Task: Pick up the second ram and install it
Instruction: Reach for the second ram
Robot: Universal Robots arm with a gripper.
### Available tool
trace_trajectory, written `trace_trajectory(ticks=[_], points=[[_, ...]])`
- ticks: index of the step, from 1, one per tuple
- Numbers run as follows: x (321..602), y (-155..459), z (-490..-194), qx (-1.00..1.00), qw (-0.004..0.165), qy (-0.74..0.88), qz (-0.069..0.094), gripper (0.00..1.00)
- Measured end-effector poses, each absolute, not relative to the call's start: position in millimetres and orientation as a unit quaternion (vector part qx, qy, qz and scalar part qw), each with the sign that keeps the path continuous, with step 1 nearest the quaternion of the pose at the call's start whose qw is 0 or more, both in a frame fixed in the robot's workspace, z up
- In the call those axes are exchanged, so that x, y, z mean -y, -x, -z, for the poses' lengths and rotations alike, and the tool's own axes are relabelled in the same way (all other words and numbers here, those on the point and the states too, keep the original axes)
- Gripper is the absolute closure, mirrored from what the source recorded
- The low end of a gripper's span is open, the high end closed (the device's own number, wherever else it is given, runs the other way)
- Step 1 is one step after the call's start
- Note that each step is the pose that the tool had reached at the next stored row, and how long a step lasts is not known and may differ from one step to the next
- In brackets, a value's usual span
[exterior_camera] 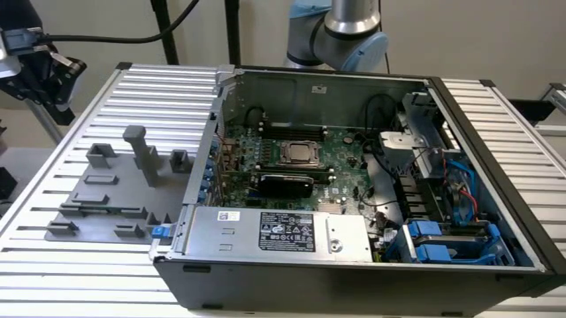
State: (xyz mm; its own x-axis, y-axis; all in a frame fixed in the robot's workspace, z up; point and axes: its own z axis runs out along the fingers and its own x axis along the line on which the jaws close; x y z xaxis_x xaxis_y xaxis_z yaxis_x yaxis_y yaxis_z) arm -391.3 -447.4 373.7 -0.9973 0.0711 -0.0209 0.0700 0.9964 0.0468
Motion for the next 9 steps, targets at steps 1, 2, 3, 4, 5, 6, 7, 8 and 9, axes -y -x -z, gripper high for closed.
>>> trace_trajectory(ticks=[1,2,3,4,5,6,7,8,9], points=[[447.4,391.4,-373.7,-0.999,0.011,-0.035,-0.023,1.0],[447.4,391.4,-373.7,-0.999,0.011,-0.035,-0.023,1.0],[447.4,391.4,-373.7,-0.999,0.011,-0.035,-0.023,1.0],[447.4,391.4,-373.7,-0.999,0.011,-0.035,-0.023,1.0],[447.4,391.4,-373.7,-0.999,0.011,-0.035,-0.023,1.0],[447.4,391.3,-373.7,-0.999,0.011,-0.035,-0.023,1.0],[447.4,391.4,-373.7,-0.999,0.011,-0.035,-0.023,1.0],[447.4,391.3,-373.7,-0.999,0.011,-0.035,-0.023,1.0],[447.4,391.4,-373.7,-0.999,0.011,-0.035,-0.023,1.0]])
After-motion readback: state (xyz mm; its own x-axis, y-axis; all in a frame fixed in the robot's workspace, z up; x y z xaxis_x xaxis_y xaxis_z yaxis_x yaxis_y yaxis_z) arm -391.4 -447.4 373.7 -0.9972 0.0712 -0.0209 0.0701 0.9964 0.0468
